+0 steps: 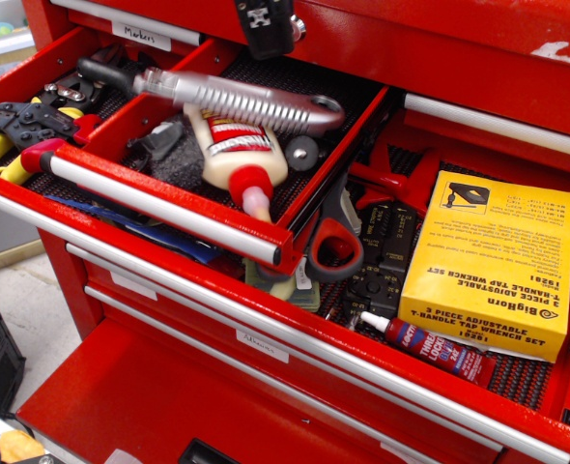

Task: Pick up box cutter and put into drawer

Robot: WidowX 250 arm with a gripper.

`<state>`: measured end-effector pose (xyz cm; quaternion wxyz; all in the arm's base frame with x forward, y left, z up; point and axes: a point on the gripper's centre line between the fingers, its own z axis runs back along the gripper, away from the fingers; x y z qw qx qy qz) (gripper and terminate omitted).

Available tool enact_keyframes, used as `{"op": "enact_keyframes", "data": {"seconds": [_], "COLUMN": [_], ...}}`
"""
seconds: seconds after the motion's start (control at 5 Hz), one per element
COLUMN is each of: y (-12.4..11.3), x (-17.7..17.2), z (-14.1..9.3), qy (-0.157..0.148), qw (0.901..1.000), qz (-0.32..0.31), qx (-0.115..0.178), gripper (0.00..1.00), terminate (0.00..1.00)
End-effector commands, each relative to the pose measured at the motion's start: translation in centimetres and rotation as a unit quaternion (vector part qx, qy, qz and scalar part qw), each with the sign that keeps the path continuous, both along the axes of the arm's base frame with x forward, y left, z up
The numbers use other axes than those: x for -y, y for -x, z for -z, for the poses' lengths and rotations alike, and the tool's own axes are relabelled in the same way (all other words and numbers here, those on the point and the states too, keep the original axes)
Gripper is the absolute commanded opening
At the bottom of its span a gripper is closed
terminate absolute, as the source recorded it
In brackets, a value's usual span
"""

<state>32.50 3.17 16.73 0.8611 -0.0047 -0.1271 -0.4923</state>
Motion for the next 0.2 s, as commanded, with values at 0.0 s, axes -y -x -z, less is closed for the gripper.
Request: {"op": "enact_keyframes", "data": {"seconds": [0.0], "y": [-0.31], "x": [0.26], "z": [-1.49], "qy": [-0.005], "qw": [0.9996], "qz": [0.009], "qx": [0.026], "gripper": [1.0], "terminate": [1.0]}}
